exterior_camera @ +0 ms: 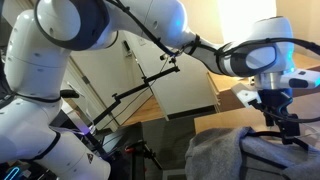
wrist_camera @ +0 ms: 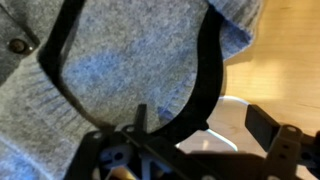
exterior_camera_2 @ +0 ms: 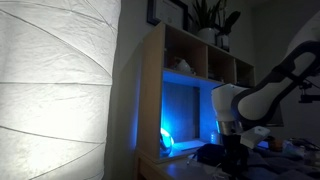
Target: Hang the sweater with the hanger
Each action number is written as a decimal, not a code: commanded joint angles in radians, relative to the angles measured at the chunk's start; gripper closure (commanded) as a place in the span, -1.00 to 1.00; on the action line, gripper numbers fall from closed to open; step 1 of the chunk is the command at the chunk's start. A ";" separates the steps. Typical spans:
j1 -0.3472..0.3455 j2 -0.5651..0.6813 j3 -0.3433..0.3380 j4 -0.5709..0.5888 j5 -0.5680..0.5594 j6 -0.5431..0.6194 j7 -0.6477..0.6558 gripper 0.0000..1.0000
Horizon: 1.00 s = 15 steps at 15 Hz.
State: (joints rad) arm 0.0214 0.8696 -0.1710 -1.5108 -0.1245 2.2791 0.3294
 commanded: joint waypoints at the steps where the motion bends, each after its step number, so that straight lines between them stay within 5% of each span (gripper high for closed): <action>1: 0.009 0.018 0.014 0.020 0.015 -0.066 0.002 -1.00; 5: 0.011 0.041 0.032 0.036 0.022 -0.096 -0.005 -1.00; 6: 0.015 0.046 0.032 0.044 0.019 -0.094 -0.002 -0.57; 15: 0.034 0.028 0.038 0.072 0.013 -0.086 0.009 0.75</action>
State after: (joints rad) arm 0.0430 0.9029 -0.1258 -1.4709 -0.1214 2.2189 0.3290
